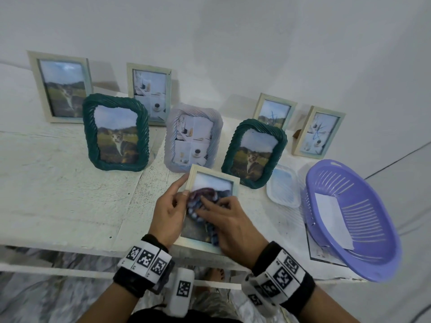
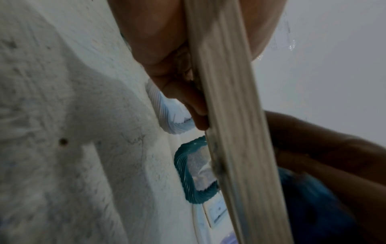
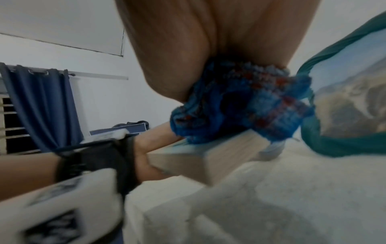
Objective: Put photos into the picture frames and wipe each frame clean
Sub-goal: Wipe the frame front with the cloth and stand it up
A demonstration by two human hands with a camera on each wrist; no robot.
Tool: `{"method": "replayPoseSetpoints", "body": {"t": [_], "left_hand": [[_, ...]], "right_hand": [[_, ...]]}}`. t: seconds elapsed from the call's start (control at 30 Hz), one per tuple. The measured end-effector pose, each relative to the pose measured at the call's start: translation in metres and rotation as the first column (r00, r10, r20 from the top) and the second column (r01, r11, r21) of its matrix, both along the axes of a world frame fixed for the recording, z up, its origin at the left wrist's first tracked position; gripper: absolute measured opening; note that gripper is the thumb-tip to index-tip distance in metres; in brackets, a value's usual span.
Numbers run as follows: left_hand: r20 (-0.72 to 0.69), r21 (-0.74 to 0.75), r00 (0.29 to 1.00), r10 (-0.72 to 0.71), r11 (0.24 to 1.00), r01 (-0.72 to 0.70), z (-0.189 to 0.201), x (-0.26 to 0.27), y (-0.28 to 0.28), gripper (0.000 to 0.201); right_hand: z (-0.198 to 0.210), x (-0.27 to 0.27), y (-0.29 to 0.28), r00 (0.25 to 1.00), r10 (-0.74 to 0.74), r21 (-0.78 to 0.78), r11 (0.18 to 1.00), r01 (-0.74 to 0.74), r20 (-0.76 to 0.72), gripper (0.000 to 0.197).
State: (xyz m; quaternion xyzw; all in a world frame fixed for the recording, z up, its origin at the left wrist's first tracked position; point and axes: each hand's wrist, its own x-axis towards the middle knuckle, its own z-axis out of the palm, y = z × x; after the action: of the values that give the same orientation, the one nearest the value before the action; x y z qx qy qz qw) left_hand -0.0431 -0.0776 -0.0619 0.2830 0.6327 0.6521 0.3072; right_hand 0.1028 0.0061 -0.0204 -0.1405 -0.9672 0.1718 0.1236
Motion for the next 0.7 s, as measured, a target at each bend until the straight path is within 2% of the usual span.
{"method": "replayPoseSetpoints", "body": {"t": [0.07, 0.1, 0.23, 0.3, 0.4, 0.5, 0.6, 0.7], "left_hand": [[0.012, -0.003, 1.0, -0.002, 1.0, 0.002, -0.001, 0.0, -0.002, 0.038], [0.0, 0.002, 1.0, -0.011, 1.0, 0.011, -0.001, 0.002, -0.002, 0.038], [-0.082, 0.015, 0.997, -0.016, 1.0, 0.018, 0.0, 0.009, 0.0, 0.038], [-0.086, 0.03, 0.996, -0.011, 0.999, 0.014, 0.004, 0.008, 0.002, 0.038], [-0.022, 0.029, 1.0, -0.01, 1.0, 0.01, 0.005, 0.002, 0.004, 0.038], [-0.02, 0.017, 1.0, -0.016, 1.0, 0.016, 0.004, -0.001, 0.002, 0.037], [-0.114, 0.033, 0.993, -0.035, 0.999, 0.039, 0.009, 0.003, -0.001, 0.038], [-0.137, 0.03, 0.991, -0.015, 0.999, 0.019, 0.009, 0.005, 0.002, 0.039]], "right_hand": [[0.006, 0.007, -0.002, 0.997, 0.069, -0.008, 0.998, -0.069, 0.044, 0.044], [0.009, 0.008, 0.004, 0.997, 0.058, 0.004, 0.998, -0.059, 0.047, 0.044], [0.01, -0.003, 0.026, 0.993, -0.116, 0.072, 0.991, 0.113, 0.037, 0.057], [0.009, -0.008, 0.017, 0.991, -0.13, 0.074, 0.989, 0.129, 0.011, 0.057], [0.008, 0.001, -0.004, 1.0, -0.014, 0.002, 1.0, 0.014, 0.008, 0.047], [0.011, 0.014, -0.008, 0.997, 0.048, -0.049, 0.998, -0.045, 0.058, 0.05], [0.012, 0.008, 0.012, 0.994, -0.094, 0.047, 0.995, 0.092, 0.049, 0.047], [0.01, -0.004, 0.018, 0.976, -0.213, 0.097, 0.972, 0.216, -0.039, 0.052]]}}
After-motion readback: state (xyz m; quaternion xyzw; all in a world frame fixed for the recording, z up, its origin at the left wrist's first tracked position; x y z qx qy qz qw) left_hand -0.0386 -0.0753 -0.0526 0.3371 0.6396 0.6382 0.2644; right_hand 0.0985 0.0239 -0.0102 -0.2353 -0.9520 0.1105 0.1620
